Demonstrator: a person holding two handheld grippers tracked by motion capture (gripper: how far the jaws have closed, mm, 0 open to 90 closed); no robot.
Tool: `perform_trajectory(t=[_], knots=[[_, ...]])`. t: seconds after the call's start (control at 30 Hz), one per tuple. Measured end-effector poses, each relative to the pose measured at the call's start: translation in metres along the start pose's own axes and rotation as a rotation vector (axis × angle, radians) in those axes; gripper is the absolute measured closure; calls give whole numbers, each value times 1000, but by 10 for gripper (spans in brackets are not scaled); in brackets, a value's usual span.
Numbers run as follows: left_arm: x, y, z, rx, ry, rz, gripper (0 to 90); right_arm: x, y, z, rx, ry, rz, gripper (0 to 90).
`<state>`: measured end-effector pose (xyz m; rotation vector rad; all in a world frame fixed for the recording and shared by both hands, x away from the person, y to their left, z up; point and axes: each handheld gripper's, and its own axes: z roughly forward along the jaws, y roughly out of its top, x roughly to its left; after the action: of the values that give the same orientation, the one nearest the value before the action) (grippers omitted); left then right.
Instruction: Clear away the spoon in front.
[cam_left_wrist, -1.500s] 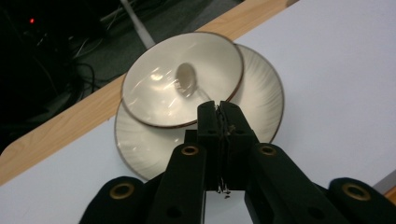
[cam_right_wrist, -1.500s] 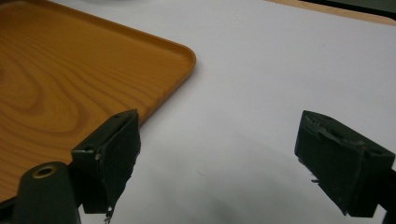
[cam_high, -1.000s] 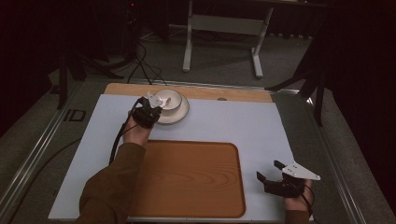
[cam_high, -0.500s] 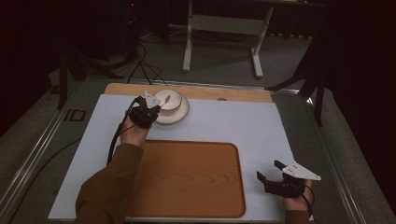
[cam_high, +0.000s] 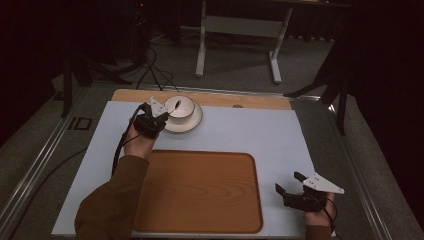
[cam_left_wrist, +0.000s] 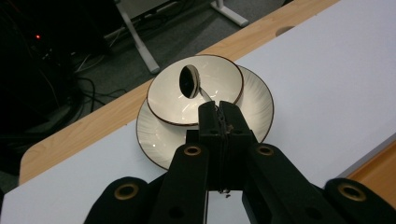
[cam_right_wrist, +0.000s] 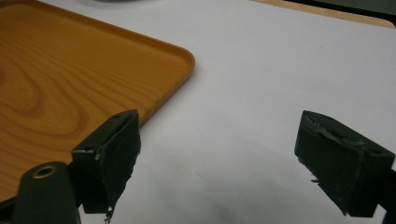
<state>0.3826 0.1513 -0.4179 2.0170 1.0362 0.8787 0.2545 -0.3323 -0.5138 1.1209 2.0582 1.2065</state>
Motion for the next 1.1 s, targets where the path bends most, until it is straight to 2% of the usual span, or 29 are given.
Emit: perform_trajectory(t=[0.23,0.37,0.57,1.1], knots=[[2,1,-12,-23,0,-4,893,0,0,0,-2,0,0,141],[5,1,-17,-36,-5,-21,893,0,0,0,-2,1,0,141],[4,1,-27,-44,5,-3,893,0,0,0,-2,1,-1,141],[10,-9,-55,-76,-8,-25,894,1,0,0,-4,0,1,142]])
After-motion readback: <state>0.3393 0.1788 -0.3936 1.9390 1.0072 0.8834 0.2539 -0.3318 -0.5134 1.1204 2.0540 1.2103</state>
